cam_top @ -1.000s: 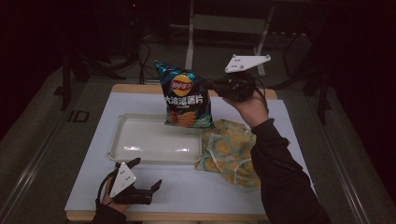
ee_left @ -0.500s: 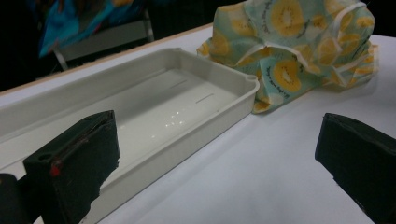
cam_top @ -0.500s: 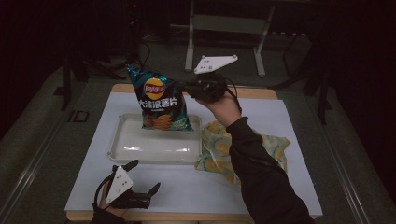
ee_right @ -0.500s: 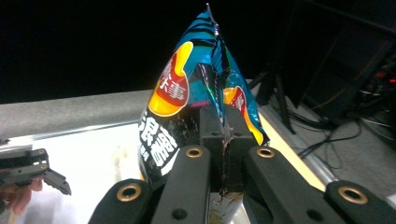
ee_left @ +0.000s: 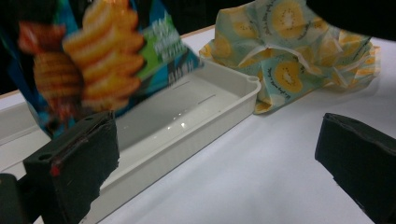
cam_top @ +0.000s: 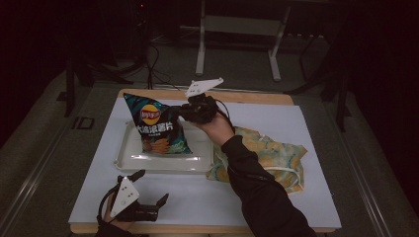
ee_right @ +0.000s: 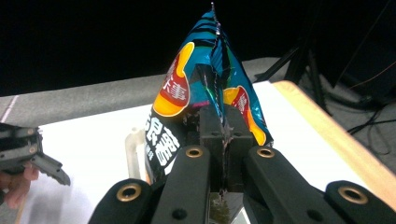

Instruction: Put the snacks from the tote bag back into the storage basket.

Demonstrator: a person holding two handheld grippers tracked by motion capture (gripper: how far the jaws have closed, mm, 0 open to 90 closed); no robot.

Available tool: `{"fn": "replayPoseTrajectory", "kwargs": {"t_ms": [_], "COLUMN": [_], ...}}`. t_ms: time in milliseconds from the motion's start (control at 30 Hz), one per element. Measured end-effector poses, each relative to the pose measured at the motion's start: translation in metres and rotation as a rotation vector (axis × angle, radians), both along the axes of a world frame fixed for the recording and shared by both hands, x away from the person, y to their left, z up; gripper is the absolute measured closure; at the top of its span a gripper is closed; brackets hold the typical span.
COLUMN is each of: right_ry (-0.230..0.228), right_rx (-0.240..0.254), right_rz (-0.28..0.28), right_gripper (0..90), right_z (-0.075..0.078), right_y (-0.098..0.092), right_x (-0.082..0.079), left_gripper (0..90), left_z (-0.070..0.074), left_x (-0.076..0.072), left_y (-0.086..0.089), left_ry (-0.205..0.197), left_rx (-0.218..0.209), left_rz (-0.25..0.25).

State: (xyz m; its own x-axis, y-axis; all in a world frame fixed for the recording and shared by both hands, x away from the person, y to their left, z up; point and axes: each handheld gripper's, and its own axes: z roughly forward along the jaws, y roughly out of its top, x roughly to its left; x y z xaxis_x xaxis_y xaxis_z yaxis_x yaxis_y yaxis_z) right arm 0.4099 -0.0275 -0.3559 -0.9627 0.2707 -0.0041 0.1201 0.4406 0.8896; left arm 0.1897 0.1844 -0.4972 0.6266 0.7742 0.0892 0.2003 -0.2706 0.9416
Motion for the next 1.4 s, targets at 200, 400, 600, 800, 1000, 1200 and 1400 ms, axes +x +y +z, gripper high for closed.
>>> {"fn": "replayPoseTrajectory", "kwargs": {"t_ms": [200, 400, 600, 800, 1000, 1200, 1400], "right_ry": [0.049, 0.096, 0.13, 0.148, 0.19, 0.203, 0.181], "right_rx": [-0.011, -0.009, -0.041, -0.081, -0.103, -0.109, -0.108], "right_rz": [0.014, 0.008, -0.04, -0.103, -0.152, -0.202, -0.256], "right_gripper": [89.7, 89.7, 89.6, 89.3, 89.1, 82.7, 68.0], "right_z": [-0.025, -0.041, -0.055, -0.066, -0.079, -0.084, -0.077], "right_y": [0.004, 0.0, -0.006, -0.006, -0.003, -0.003, -0.008], "right_x": [-0.001, 0.003, 0.012, 0.023, 0.036, 0.041, 0.043], "left_gripper": [0.2, 0.3, 0.2, 0.3, 0.2, 0.2, 0.3], "left_z": [-0.001, -0.001, -0.001, -0.002, -0.002, -0.002, -0.002], "left_x": [0.0, 0.001, 0.001, 0.003, 0.003, 0.003, 0.004], "left_y": [-0.001, -0.001, -0.002, -0.003, -0.003, -0.002, -0.002], "left_ry": [-0.001, 0.001, 0.004, 0.01, 0.014, 0.012, 0.015], "left_rx": [0.006, 0.004, 0.004, 0.006, 0.001, 0.001, 0.002], "left_rz": [-0.003, -0.005, -0.011, -0.015, -0.014, -0.016, -0.019]}}
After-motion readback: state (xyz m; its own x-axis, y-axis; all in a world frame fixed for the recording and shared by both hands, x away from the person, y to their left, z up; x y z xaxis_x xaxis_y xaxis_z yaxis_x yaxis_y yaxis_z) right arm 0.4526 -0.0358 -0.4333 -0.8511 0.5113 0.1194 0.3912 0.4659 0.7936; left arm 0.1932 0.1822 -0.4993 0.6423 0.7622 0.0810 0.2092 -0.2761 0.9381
